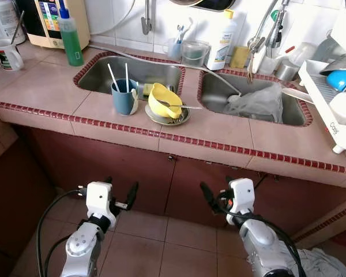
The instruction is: Kitchen organization
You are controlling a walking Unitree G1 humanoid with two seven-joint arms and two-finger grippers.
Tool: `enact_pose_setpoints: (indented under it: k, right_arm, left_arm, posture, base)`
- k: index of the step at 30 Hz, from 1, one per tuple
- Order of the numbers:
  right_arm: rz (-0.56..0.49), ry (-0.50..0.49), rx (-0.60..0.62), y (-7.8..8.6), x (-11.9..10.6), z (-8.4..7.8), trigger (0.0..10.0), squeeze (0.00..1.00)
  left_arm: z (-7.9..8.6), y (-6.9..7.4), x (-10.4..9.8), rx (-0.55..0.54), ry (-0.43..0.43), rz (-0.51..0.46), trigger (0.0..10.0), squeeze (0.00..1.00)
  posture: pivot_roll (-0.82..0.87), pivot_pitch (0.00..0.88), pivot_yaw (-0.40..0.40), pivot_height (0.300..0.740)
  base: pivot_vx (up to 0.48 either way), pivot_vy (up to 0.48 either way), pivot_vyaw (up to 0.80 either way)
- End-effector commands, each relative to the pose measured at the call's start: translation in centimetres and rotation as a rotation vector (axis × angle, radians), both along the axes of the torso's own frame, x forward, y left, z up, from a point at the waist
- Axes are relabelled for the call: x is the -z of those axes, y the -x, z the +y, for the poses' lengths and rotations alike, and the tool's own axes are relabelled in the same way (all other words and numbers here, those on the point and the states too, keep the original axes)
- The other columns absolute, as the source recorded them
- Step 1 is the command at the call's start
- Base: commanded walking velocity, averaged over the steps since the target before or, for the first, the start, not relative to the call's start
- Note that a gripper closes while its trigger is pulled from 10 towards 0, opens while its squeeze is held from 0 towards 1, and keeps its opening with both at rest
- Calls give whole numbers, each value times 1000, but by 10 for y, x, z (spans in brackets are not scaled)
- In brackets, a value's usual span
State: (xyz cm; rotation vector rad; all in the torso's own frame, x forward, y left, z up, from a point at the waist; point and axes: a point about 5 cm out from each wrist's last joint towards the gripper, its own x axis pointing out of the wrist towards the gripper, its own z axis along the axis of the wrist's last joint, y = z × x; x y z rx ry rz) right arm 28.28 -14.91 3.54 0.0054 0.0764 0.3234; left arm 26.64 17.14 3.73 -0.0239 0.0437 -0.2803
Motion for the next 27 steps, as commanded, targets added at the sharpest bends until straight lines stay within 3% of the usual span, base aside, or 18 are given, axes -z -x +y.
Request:
enact_pose_setpoints:
  k: [1, 2, 3, 5, 6, 7, 11, 16, 17, 20, 23, 27]
  right_arm:
    - [-36, 19, 22, -6, -11, -3, 10000, 1000]
    - [-45, 19, 22, -8, -15, -3, 10000, 1000]
    - [-66, 18, 21, -12, -21, -1, 10000, 1000]
    - [-95, 11, 9, -17, -31, 2, 10000, 1000]
    - [-123, 2, -16, -21, -41, 5, 10000, 149]
    - [-134, 2, -19, -23, -45, 6, 10000, 0]
    - [-188, 59, -4, -28, -57, 5, 10000, 0]
    - [-179, 69, -42, -26, -58, 8, 10000, 0]
    - [-204, 135, -23, -25, -62, 8, 10000, 0]
    - [-237, 185, -5, -25, -68, 9, 10000, 0]
    - [-276, 172, -72, -28, -84, 16, 10000, 0]
    - [-305, 113, -80, -27, -94, 20, 10000, 0]
  left_arm:
    - [-3, -6, -16, 32, -23, -57, 10000, 741]
    - [-3, -8, -20, 42, -24, -72, 10000, 600]
    - [-3, -11, -26, 48, -22, -88, 10000, 0]
    - [-2, -17, -37, 60, -19, -116, 10000, 0]
    - [-2, -20, -47, 68, -31, -150, 10000, 0]
    - [-1, -22, -51, 66, -33, -162, 10000, 0]
    - [-5, -27, -65, 43, -7, -199, 10000, 0]
    - [-14, -25, -71, 32, -20, -228, 10000, 0]
    - [-15, -25, -74, 11, -35, -226, 10000, 0]
    - [-16, -27, -79, 21, -32, -218, 10000, 0]
    - [-15, -29, -93, 42, -28, -263, 10000, 0]
    - [-15, -30, -96, 54, -31, -252, 10000, 0]
  posture:
    - [89, 0, -90, 740]
    - [89, 0, -90, 740]
    - [89, 0, -90, 740]
    - [89, 0, -90, 740]
    - [85, 0, -89, 740]
    - [85, 0, -89, 740]
    - [81, 0, -82, 740]
    - [84, 0, -80, 740]
    - [84, 0, -79, 740]
    - [85, 0, -79, 740]
    - [89, 0, -77, 740]
    - [88, 0, -72, 740]
  base:
    - [0, 0, 0]
    - [0, 0, 0]
    - [0, 0, 0]
    - [0, 0, 0]
    - [0, 0, 0]
    - [0, 0, 0]
    - [0, 0, 0]
    - [0, 0, 0]
    - [0, 0, 0]
    - [0, 0, 0]
    - [0, 0, 0]
    - [0, 0, 0]
